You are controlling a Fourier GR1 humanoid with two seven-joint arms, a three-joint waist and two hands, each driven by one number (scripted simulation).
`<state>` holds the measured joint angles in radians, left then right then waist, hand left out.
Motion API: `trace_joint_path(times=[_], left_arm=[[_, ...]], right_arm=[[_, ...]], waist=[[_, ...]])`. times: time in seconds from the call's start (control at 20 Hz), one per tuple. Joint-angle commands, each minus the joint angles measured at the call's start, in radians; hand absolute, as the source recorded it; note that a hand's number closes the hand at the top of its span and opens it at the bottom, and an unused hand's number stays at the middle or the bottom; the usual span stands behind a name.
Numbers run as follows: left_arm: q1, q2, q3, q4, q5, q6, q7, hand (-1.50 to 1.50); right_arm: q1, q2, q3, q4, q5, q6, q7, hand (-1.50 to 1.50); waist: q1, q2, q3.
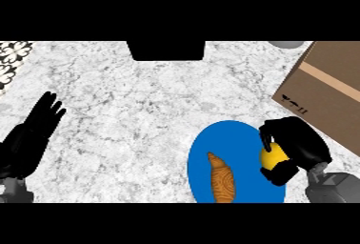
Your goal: Pick the lemon from the plate and place it in the cardboard box
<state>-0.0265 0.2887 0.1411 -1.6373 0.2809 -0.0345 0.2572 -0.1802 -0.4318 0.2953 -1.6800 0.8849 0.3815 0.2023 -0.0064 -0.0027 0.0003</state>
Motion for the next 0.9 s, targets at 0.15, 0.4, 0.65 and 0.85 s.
trace_joint_path(times=[0.15, 0.4, 0.65, 0.85], left_arm=[[0.012, -0.007, 0.001, 0.019, -0.023, -0.006, -0.019, 0.0], [-0.014, -0.01, 0.017, 0.021, -0.021, 0.004, -0.024, 0.0], [0.022, -0.04, -0.028, -0.065, -0.038, 0.026, 0.039, 0.0], [0.017, -0.057, -0.043, -0.073, -0.064, 0.041, 0.041, 0.0]], right_arm=[[0.05, -0.076, -0.128, -0.337, -0.098, 0.047, -0.044, 1.5], [0.015, -0.083, -0.295, -0.525, -0.18, 0.101, 0.059, 1.5], [-0.063, -0.063, -0.46, -0.562, -0.25, 0.151, 0.219, 1.5], [-0.174, -0.122, -0.58, -0.427, -0.274, 0.15, 0.204, 1.5]], waist=[[-0.011, -0.003, -0.001], [-0.014, -0.002, -0.001], [0.0, -0.002, -0.001], [0.008, 0.001, 0.0]])
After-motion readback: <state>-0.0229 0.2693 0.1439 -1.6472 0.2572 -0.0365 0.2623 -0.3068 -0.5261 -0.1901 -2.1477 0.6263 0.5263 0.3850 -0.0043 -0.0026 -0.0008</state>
